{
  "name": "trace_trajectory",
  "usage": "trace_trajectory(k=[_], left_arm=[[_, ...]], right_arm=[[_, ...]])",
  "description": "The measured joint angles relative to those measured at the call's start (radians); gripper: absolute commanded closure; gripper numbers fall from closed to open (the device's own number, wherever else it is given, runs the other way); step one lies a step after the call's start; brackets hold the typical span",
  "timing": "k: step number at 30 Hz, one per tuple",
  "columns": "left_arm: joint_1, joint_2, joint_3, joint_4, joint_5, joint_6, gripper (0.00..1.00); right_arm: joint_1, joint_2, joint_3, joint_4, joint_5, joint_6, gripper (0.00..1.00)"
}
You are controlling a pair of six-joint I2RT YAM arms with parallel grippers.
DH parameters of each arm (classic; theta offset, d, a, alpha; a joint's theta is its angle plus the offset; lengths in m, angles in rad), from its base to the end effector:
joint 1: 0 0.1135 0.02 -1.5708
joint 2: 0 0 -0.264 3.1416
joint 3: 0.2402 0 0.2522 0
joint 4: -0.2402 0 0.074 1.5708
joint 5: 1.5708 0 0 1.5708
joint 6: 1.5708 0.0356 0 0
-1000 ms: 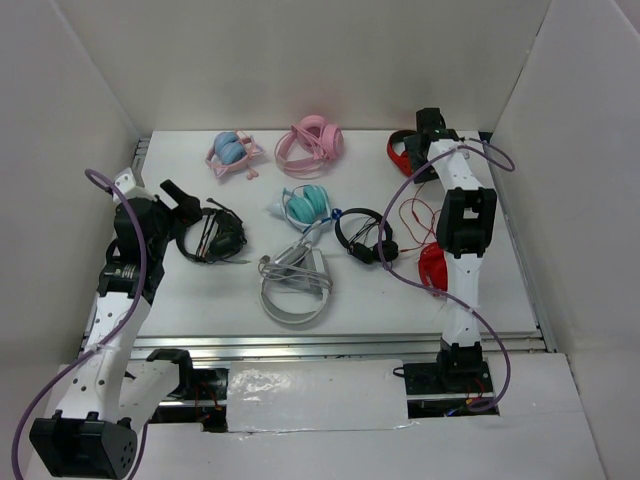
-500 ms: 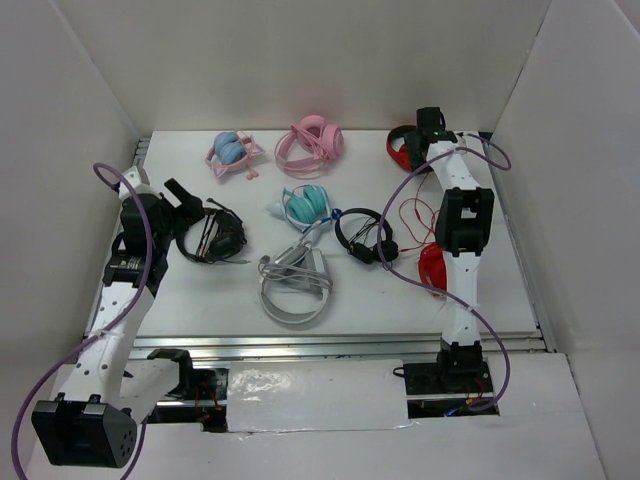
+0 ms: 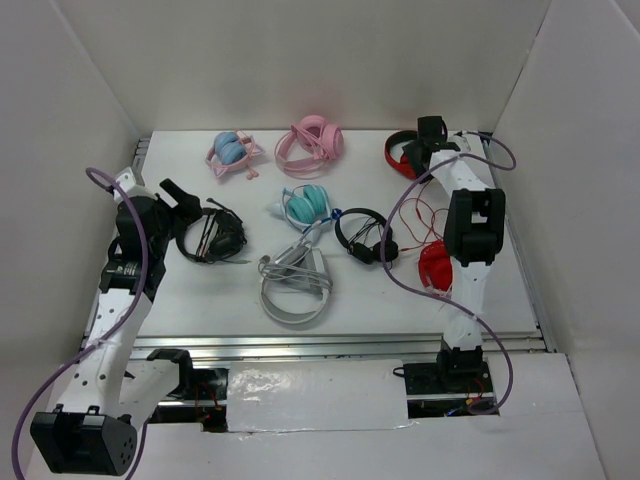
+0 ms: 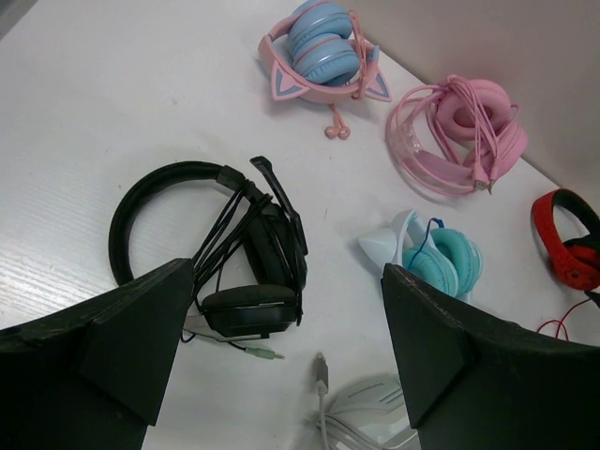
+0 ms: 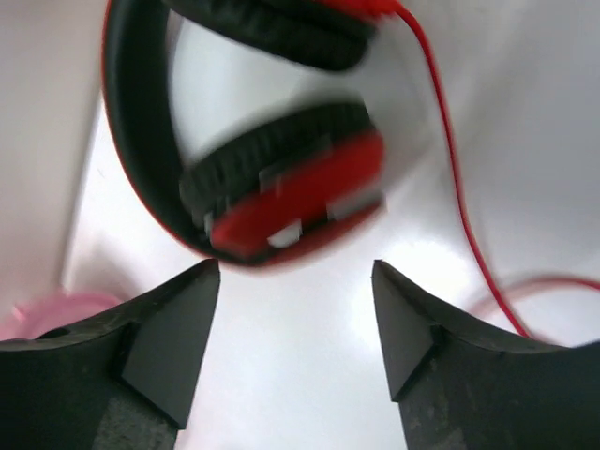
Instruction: Wrap the headphones
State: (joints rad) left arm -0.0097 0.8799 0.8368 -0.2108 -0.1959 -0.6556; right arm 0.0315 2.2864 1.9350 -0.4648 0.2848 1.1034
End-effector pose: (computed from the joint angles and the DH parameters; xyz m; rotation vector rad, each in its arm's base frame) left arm 0.2046 0.0049 0.3390 -0.7104 1.6859 -0.2914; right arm 0.5180 0.0063 0.2059 1.3158 1.9537 0.2166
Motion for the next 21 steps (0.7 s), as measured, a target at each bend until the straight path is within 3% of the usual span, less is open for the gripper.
trace_trajectory(k=[9, 11, 12, 14, 18, 21], left_arm=[[0.000, -0.024, 0.000, 0.003, 0.024, -0.005, 0.05], [0.000, -0.019, 0.000, 0.003, 0.038, -0.005, 0.05], [0.000, -0.016, 0.000, 0.003, 0.045, -0.005, 0.05], [0.000, -0.005, 0.000, 0.003, 0.059, -0.005, 0.05], [0.000, 0.011, 0.000, 0.003, 0.072, -0.004, 0.05], [0.000, 0.013, 0.000, 0.005, 0.072, -0.004, 0.05]], right_arm=[[0.000, -0.356, -0.392, 0.122, -0.092, -0.285, 1.00], [-0.015, -0.378, -0.411, 0.126, -0.135, -0.302, 0.76], [-0.027, -0.378, -0.411, 0.132, -0.151, -0.304, 0.43], [-0.048, -0.373, -0.407, 0.130, -0.165, -0.283, 0.01], [-0.064, -0.325, -0.310, 0.071, -0.133, -0.222, 0.00], [-0.056, -0.239, -0.133, -0.012, -0.107, -0.142, 0.00]])
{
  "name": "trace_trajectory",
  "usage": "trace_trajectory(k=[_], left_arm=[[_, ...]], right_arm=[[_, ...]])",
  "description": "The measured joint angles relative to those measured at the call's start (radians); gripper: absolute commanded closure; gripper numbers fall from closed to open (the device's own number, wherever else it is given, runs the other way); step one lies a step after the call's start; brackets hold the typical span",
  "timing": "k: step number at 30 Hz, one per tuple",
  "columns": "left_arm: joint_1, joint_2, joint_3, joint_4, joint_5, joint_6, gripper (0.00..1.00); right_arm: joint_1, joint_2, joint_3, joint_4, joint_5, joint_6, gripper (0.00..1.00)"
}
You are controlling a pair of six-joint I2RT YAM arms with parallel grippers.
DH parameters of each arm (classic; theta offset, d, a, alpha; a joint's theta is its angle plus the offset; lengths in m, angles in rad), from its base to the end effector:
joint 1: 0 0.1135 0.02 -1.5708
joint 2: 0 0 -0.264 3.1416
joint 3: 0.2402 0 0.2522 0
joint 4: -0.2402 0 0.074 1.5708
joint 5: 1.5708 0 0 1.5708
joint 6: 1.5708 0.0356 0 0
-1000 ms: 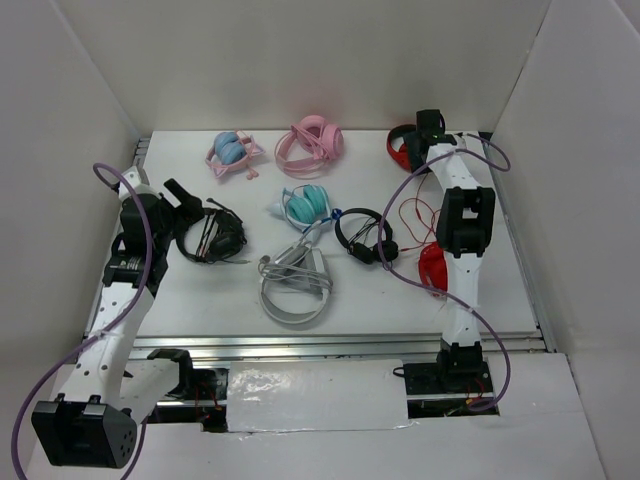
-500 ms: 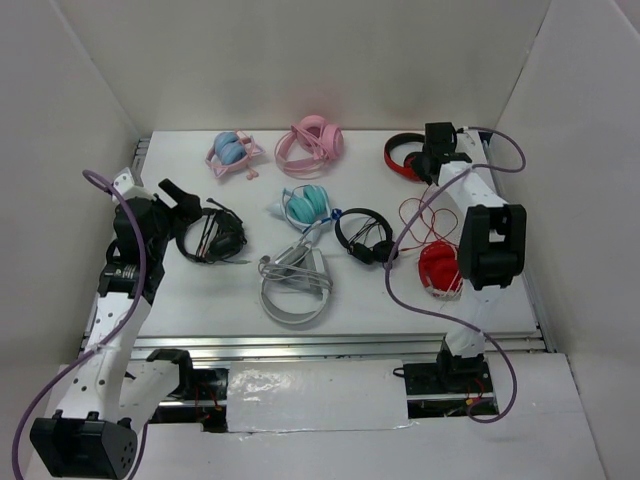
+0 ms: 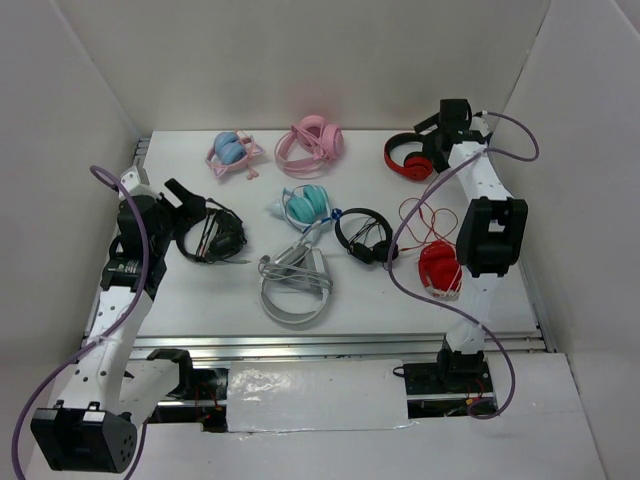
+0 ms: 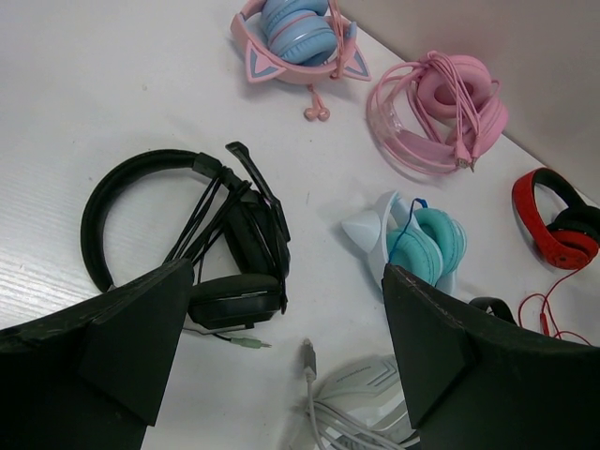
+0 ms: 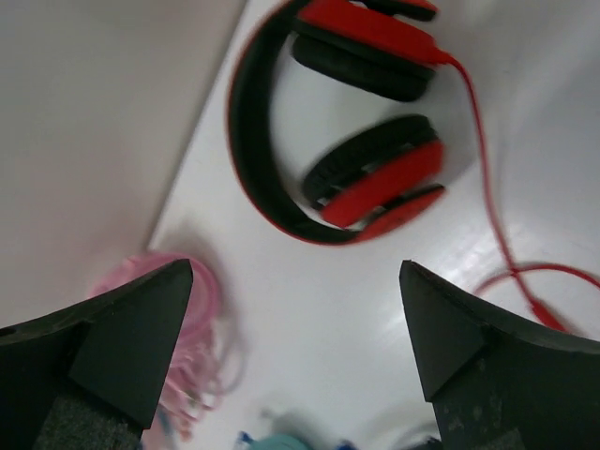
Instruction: Wrap the headphones
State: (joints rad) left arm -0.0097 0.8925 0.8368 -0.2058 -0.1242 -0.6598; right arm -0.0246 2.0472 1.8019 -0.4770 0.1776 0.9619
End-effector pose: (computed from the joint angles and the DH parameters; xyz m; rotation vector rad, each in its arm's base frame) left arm 0.2079 0.0024 0.3371 -0.6719 1.7183 -0.3565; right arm 0.4748 -0.0180 0.2747 1.1674 1.9768 0.2858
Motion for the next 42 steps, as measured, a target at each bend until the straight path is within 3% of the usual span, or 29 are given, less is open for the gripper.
trace_trajectory(k=[6, 8, 15, 23, 32, 38, 42], left_arm=[[0.000, 0.004, 0.000, 0.005, 0.000, 0.001, 0.06], [0.000, 0.010, 0.000, 0.005, -0.003, 0.002, 0.06], [0.000, 0.020, 0.000, 0.006, -0.008, 0.002, 0.07], [0.000, 0.023, 0.000, 0.005, -0.017, 0.002, 0.09], [0.000, -0.040, 0.000, 0.011, -0.028, 0.002, 0.09], [0.000, -0.032, -0.008, 0.019, -0.027, 0.002, 0.09], [0.000, -0.016, -0.009, 0.026, -0.027, 0.003, 0.10]], right_arm=[[0.007, 0.244, 0.418, -0.175, 0.037, 0.158, 0.00], [0.007, 0.303, 0.473, -0.210, 0.036, 0.190, 0.00], [0.001, 0.362, 0.462, -0.329, 0.023, 0.242, 0.00], [-0.036, 0.370, 0.446, -0.352, -0.021, 0.231, 0.00], [-0.085, 0.386, 0.449, -0.321, -0.064, 0.251, 0.00], [-0.087, 0.357, 0.338, -0.166, -0.143, 0.253, 0.00], [-0.076, 0.355, 0.333, -0.154, -0.178, 0.253, 0.00]])
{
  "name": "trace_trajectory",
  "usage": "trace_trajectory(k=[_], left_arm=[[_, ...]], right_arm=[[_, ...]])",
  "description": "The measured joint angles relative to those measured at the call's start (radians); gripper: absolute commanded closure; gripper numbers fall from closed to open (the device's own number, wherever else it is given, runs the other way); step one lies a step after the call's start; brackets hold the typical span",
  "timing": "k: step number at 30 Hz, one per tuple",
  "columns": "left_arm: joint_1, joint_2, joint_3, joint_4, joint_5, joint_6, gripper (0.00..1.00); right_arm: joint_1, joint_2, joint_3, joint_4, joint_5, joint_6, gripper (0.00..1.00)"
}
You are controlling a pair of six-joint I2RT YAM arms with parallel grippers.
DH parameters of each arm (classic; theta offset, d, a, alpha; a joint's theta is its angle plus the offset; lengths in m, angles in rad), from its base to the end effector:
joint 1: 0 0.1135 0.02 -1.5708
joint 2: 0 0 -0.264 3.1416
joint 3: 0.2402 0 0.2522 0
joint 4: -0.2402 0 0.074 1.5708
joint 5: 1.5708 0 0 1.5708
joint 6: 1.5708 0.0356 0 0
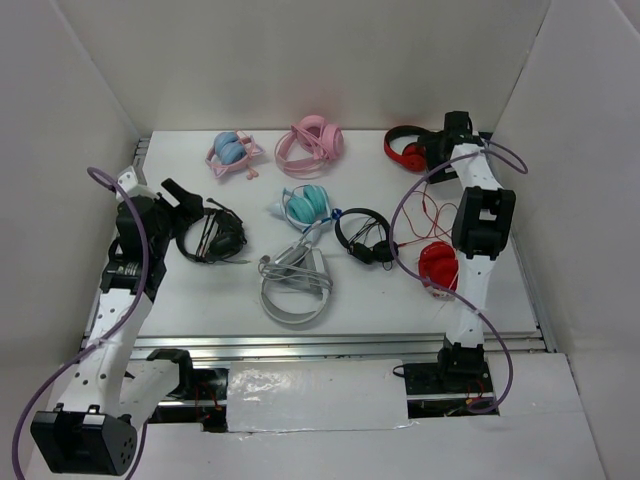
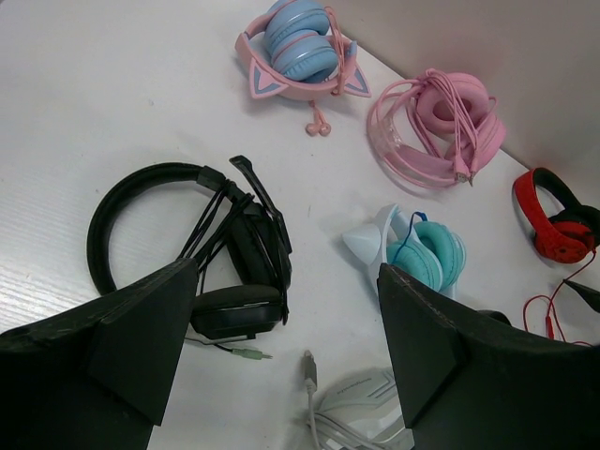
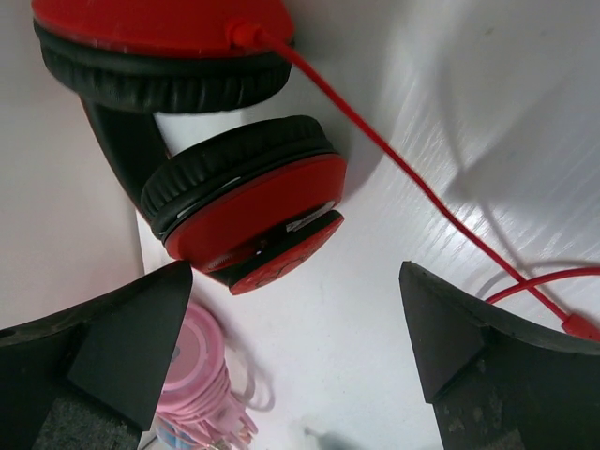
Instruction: Wrap the headphones
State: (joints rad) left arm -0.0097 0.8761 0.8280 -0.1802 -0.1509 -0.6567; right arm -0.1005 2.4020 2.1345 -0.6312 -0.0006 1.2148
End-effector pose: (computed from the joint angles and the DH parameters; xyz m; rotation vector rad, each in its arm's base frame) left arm 0.2050 0.0034 0.3398 -0.6769 1.6780 -0.3402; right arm 0.5327 -0.0537 0.1988 1.5473 2.0037 0.4682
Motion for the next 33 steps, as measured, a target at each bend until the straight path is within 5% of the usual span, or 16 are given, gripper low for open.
trace_trajectory(k=[20, 33], left_arm=[[0.000, 0.028, -0.022, 0.039, 0.011, 0.021, 0.12], [0.000, 0.032, -0.032, 0.064, 0.026, 0.024, 0.13]], right_arm=[[-0.011, -0.027, -0.044, 0.079, -0.072, 0.113, 0.00], [-0.043, 0.108, 0.197, 0.025, -0.068, 0.204, 0.00]])
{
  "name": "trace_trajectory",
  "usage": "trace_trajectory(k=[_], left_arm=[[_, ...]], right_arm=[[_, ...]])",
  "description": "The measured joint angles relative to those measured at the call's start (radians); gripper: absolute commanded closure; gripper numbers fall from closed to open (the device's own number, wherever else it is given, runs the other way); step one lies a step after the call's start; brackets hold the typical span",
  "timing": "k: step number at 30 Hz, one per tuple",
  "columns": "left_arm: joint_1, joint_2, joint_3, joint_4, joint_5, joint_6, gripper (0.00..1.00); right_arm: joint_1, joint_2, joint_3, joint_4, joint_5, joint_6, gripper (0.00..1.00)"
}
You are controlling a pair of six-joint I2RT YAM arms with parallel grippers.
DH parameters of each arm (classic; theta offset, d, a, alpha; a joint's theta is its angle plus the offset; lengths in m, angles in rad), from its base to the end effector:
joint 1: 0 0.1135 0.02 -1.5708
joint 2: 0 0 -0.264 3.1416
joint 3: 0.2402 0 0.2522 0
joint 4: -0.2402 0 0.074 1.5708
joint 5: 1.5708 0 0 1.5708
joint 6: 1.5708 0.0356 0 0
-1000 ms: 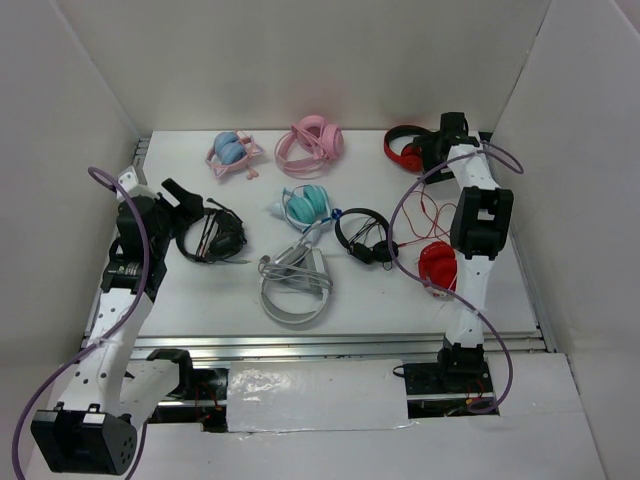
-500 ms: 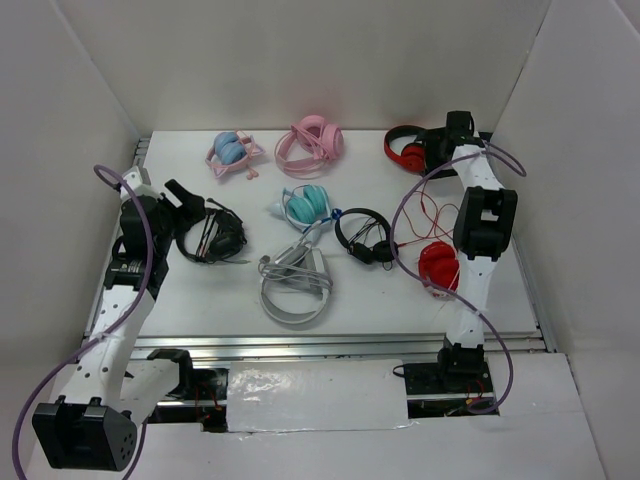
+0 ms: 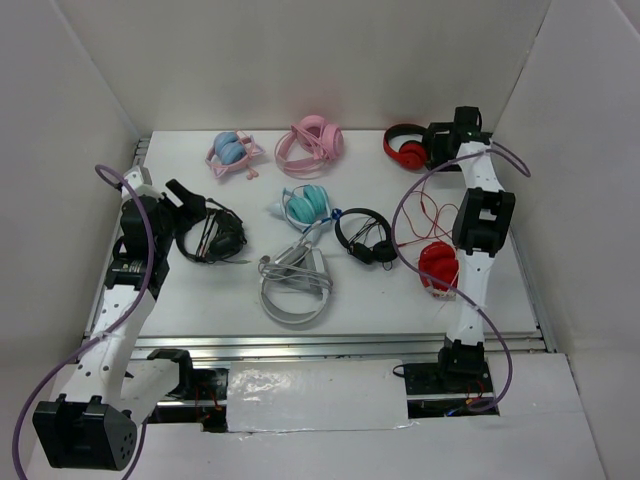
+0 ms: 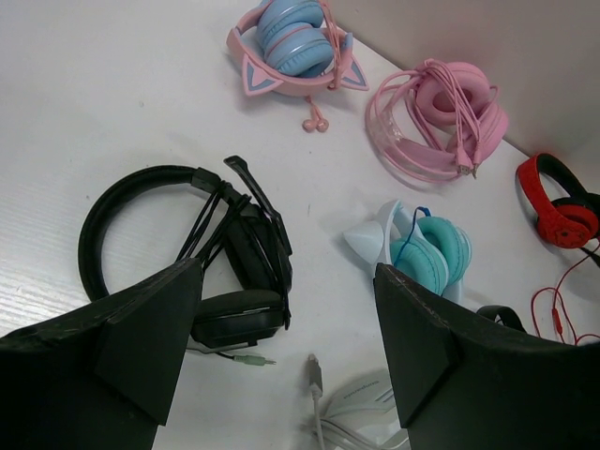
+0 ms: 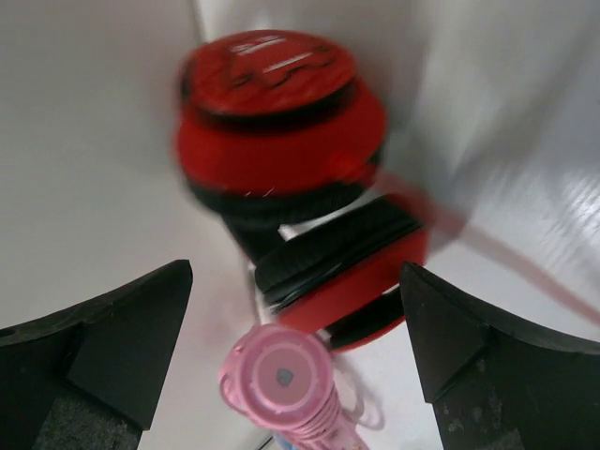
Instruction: Wrap the headphones
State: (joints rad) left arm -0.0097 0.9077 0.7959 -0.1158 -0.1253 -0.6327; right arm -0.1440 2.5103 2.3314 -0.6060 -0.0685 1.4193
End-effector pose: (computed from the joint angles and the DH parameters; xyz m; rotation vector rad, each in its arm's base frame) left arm 0.2142 0.0024 0.3292 -0.6398 1.6931 -0.3460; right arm 0.5569 -0.0783 0.2074 1.7114 1.7740 0.6760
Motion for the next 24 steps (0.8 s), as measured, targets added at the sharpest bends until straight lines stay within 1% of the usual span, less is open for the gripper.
trace_trajectory(k=[2, 6, 13, 18, 20, 21, 22, 23, 24], left_arm=[[0.000, 0.000, 0.000, 0.006, 0.000, 0.000, 0.13], [0.000, 0.000, 0.000, 0.007, 0.000, 0.000, 0.13], [0.000, 0.000, -0.005, 0.012, 0.000, 0.000, 0.14], [0.000, 0.000, -0.005, 0.011, -0.003, 0.000, 0.14], [0.000, 0.000, -0.005, 0.012, -0.008, 0.000, 0.15], [0.000, 0.000, -0.005, 0.012, -0.009, 0.000, 0.15], [0.000, 0.000, -0.005, 0.011, -0.010, 0.000, 0.16], [0.000, 0.000, -0.005, 0.011, -0.012, 0.000, 0.17], [0.000, 0.000, -0.005, 0.010, -0.016, 0.000, 0.18]], right_arm=[[0.003, 0.019, -0.008, -0.001, -0.005, 0.007, 0.00], [0.013, 0.021, -0.081, -0.006, -0.018, 0.023, 0.00], [0.036, 0.027, -0.081, 0.007, -0.046, 0.026, 0.00], [0.056, 0.035, -0.082, 0.040, -0.090, 0.067, 0.01], [0.066, 0.036, -0.084, 0.063, -0.104, 0.093, 0.04], [0.072, 0.036, -0.088, 0.081, -0.109, 0.110, 0.08], [0.080, 0.035, -0.094, 0.101, -0.113, 0.129, 0.12], [0.087, 0.036, -0.098, 0.119, -0.116, 0.145, 0.20], [0.094, 0.037, -0.105, 0.135, -0.121, 0.164, 0.24]])
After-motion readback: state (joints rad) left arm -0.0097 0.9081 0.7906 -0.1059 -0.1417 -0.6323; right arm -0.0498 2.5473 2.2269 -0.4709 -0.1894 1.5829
